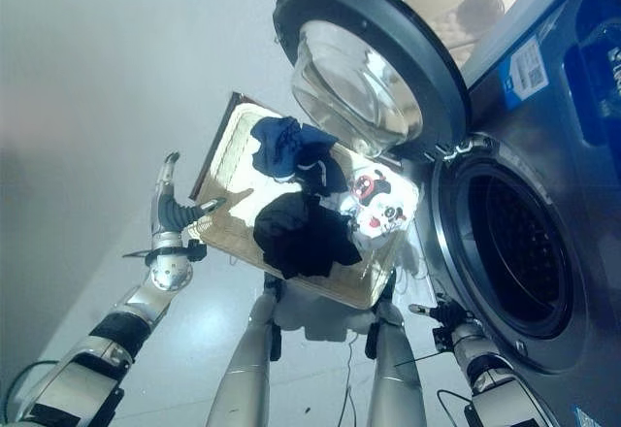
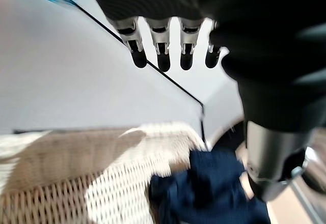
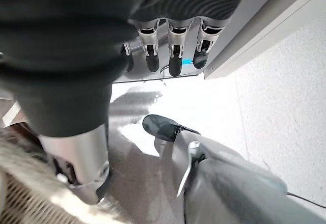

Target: Put the clothes into the washing machine.

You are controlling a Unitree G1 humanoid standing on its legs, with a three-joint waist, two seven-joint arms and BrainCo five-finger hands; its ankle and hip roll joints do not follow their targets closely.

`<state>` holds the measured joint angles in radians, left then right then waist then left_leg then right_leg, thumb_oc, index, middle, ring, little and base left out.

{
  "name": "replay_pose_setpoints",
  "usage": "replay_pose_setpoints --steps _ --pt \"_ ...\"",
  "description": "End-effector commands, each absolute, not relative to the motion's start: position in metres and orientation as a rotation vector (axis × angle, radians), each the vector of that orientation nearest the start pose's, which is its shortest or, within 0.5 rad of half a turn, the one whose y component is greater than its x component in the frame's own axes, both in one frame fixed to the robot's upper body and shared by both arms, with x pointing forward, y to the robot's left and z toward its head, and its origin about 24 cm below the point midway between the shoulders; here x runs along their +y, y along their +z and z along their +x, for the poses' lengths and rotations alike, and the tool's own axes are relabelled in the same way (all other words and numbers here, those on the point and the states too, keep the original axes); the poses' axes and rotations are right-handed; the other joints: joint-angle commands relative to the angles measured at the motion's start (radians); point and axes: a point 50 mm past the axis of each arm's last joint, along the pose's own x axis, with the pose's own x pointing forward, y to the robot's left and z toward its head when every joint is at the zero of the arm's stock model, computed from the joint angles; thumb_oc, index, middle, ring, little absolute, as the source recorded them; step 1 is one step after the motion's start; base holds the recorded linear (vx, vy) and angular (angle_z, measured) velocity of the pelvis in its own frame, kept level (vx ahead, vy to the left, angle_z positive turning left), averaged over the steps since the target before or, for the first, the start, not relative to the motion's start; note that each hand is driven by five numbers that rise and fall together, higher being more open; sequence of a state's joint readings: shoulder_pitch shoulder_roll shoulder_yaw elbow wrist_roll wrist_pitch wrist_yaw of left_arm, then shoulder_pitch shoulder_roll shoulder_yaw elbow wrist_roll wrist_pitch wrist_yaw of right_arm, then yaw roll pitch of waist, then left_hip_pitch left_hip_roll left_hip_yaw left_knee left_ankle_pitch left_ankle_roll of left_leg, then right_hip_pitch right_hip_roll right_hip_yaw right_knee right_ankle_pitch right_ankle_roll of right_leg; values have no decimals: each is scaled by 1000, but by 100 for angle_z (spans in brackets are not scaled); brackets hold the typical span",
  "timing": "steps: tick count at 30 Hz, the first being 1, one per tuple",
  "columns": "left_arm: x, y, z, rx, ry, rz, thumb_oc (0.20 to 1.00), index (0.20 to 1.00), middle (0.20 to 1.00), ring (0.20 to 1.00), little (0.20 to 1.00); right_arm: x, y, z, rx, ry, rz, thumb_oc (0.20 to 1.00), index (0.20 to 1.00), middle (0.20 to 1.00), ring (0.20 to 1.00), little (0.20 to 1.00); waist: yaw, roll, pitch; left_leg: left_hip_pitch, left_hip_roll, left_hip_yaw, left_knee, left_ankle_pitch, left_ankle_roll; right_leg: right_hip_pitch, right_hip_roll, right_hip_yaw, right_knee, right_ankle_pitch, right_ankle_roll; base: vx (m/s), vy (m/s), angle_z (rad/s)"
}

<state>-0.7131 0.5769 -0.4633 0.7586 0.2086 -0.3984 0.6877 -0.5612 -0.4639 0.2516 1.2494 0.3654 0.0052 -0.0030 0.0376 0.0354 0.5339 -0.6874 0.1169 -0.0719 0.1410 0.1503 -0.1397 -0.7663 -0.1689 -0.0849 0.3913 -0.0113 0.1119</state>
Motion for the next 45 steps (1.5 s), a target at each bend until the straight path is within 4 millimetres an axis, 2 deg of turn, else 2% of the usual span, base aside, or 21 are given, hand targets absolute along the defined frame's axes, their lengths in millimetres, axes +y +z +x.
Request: replay_pose_setpoints --steps 1,6,13,22,33,38,45 --pt "207 161 361 -633 240 909 1000 1000 1000 1000 1000 -292 -31 290 658 -227 -250 1000 1000 1000 1000 1000 -15 -67 -14 -64 -102 0 113 -57 68 -19 37 0 -133 177 20 9 4 4" --pt "196 164 365 -638 121 1011 1000 1000 1000 1000 1000 -298 -19 298 626 -242 -263 1000 1000 1000 1000 1000 -28 -56 -14 -119 -110 2 143 -62 70 -79 41 7 -114 183 18 5 3 3" --pt "182 161 368 -625 10 1051 1000 1000 1000 1000 1000 -302 -8 306 596 -251 -270 1000 1000 1000 1000 1000 -36 -48 -14 -168 -106 4 155 -59 69 -129 48 12 -108 190 17 1 1 0" --pt "168 148 372 -539 -130 1114 1000 1000 1000 1000 1000 -303 3 314 567 -249 -279 1000 1000 1000 1000 1000 -46 -50 -14 -206 -106 8 168 -64 66 -167 59 17 -111 199 21 0 0 0" --pt "173 127 385 -350 -196 1278 1000 1000 1000 1000 1000 -292 9 325 538 -224 -285 1000 1000 1000 1000 1000 -68 -76 -14 -225 -105 9 173 -62 65 -180 73 23 -123 215 23 0 0 0" --pt "185 114 390 -234 -168 1424 1000 1000 1000 1000 1000 -286 11 329 532 -208 -298 1000 1000 1000 1000 1000 -82 -91 -14 -227 -103 13 172 -60 67 -180 82 27 -126 216 20 0 0 0" --pt "195 107 392 -189 -111 1529 1000 1000 1000 1000 1000 -277 13 335 524 -192 -305 1000 1000 1000 1000 1000 -89 -104 -14 -227 -101 10 169 -56 64 -178 88 30 -128 218 17 3 1 -2"
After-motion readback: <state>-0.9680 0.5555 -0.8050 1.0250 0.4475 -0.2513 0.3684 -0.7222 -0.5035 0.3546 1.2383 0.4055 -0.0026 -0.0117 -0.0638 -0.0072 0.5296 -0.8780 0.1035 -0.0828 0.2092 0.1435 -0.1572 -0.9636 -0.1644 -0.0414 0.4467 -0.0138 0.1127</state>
